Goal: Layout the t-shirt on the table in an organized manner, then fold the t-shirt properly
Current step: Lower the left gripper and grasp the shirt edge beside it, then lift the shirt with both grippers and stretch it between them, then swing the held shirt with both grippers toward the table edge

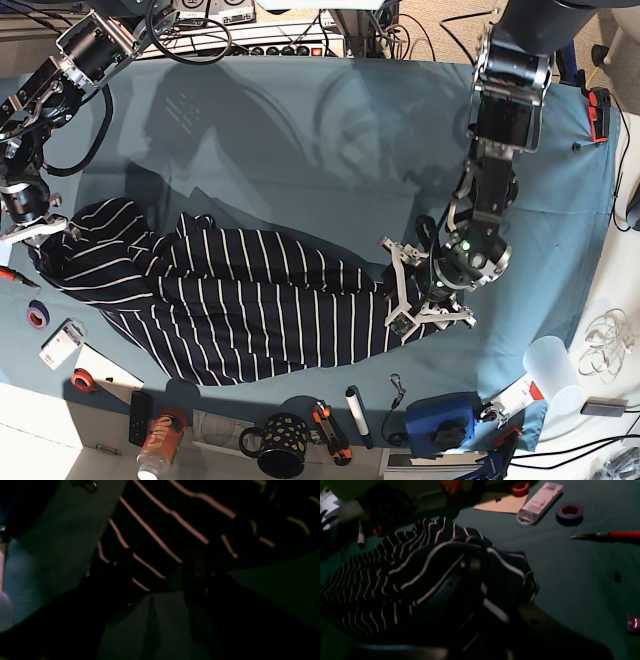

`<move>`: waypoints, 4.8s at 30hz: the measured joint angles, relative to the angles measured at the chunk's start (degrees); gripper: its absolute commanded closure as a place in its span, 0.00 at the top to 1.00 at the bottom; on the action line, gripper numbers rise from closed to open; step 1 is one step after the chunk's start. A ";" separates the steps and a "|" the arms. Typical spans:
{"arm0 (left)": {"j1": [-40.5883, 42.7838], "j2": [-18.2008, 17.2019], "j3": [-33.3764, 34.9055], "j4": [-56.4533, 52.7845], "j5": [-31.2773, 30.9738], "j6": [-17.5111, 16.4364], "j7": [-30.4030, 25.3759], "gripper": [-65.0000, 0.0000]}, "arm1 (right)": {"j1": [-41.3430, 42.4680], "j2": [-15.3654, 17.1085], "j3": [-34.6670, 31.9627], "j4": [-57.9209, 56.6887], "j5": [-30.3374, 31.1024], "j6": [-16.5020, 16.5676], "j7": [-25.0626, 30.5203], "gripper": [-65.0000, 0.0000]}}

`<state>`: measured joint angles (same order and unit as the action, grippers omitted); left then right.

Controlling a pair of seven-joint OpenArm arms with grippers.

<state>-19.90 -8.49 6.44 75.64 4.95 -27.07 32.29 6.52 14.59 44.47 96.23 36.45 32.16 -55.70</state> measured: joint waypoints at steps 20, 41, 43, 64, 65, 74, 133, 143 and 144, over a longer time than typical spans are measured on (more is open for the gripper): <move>-0.35 -5.66 20.79 -1.70 11.78 20.65 -2.71 0.48 | -0.02 0.00 0.00 0.00 0.00 -0.02 -1.36 0.00; -2.38 -5.66 20.76 -6.16 7.39 17.66 -7.15 0.39 | -0.02 0.00 0.00 0.00 0.00 0.00 -1.36 0.00; -2.43 -5.64 20.76 -7.28 7.23 20.00 -8.37 0.39 | 0.00 0.00 0.00 0.00 0.02 0.00 -1.46 0.00; -11.21 -2.56 17.66 -4.48 1.22 31.56 2.43 0.00 | 5.55 4.48 -2.51 -2.03 -5.42 -1.44 1.90 0.00; -12.11 -2.34 15.96 -3.37 1.01 31.52 3.50 0.00 | 7.34 5.84 -4.00 -3.04 -5.97 -1.77 2.21 0.00; -15.34 -2.47 -1.40 8.31 -15.69 23.30 18.73 0.00 | 25.20 12.26 -13.88 -15.50 -3.93 -2.34 -0.87 0.00; 38.49 -2.67 -28.33 55.32 -26.05 8.15 12.28 0.00 | -12.31 12.07 -0.74 7.50 21.79 6.36 -14.71 0.00; 10.05 -2.67 -15.17 24.28 -18.38 8.72 7.85 0.00 | 17.03 12.52 -27.04 -17.42 -1.92 -1.57 2.08 0.00; 6.78 -2.71 -14.10 21.53 -17.46 8.76 7.87 0.00 | 20.94 12.57 -29.11 -21.64 -3.37 -2.01 2.40 0.00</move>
<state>-13.13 -11.20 -7.66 97.17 -12.51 -18.31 40.16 27.46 27.16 15.35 74.59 33.08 30.15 -53.30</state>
